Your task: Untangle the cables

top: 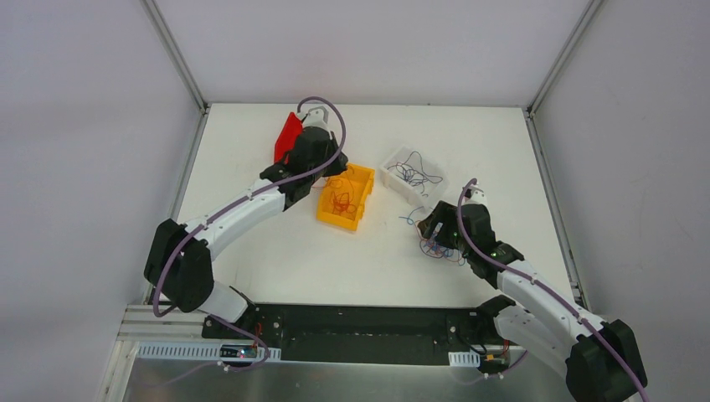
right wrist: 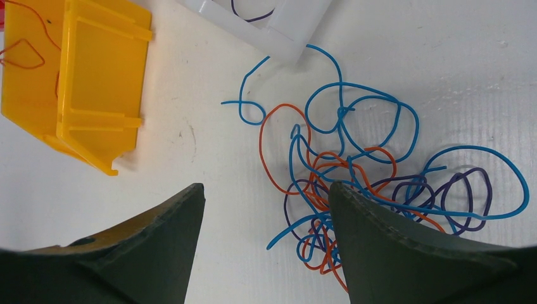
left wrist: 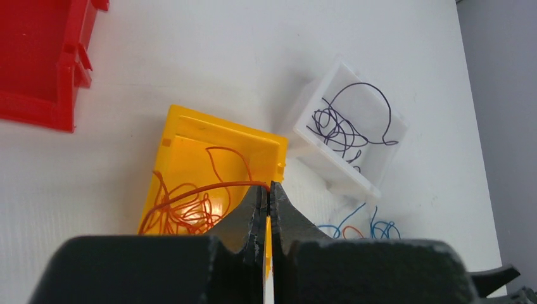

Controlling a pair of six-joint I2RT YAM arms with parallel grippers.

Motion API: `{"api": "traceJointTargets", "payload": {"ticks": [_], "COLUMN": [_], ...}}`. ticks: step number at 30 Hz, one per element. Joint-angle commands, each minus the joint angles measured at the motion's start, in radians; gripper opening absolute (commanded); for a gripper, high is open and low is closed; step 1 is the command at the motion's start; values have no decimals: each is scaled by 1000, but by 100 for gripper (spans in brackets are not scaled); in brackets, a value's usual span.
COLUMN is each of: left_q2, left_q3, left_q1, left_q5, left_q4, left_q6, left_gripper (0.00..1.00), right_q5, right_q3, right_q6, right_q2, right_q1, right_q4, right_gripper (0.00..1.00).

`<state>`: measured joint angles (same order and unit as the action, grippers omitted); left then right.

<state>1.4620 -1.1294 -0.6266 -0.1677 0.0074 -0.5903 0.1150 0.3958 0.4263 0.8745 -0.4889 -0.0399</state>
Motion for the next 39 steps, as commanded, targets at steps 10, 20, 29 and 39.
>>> {"api": "traceJointTargets", "payload": {"ticks": [10,20,29,39], "left_q2": [125,315,432,340], "left_q3": [-17,-66,-151,-264], "left_q1": [42,48,48,48], "left_q5": [16,96,226,161], "left_q4": [66,44,-4,-250], "left_q6": [1,-10,-20,64], "left_gripper": [0,0,0,36], "right_q5": [0,2,3,4], "right_q3": [1,-1,-2,-3], "right_q6": [4,3,3,4], "right_q2": [-9,-13,-17,-13], "right_q1": [0,0,0,-1], "right_q4": [31,30,28,30], "right_gripper": [75,75,75,75]}}
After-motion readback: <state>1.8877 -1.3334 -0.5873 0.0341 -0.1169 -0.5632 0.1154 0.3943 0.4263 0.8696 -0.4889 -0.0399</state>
